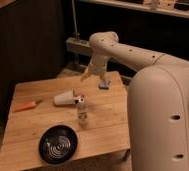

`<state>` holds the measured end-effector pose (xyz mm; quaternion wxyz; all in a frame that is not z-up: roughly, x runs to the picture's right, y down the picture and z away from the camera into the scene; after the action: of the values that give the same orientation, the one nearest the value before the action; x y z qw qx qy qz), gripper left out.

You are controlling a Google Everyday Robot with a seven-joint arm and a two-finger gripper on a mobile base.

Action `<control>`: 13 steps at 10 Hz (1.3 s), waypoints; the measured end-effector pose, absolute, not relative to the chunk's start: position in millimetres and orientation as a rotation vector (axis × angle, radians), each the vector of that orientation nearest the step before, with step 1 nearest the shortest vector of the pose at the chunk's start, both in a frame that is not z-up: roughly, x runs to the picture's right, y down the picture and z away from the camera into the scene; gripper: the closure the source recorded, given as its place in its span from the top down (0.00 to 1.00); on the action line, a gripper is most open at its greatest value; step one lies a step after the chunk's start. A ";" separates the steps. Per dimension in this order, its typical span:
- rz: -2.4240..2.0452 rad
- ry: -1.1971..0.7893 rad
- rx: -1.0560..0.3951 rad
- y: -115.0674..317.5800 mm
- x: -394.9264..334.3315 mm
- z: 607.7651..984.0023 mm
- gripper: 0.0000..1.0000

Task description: Drag the ceramic bowl in a circle

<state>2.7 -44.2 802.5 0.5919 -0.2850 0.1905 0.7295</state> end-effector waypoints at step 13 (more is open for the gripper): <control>1.759 0.137 -0.745 16.3 42.6 695.4 0.80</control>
<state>42.6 16.3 695.4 0.5754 -0.3180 0.0586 0.7512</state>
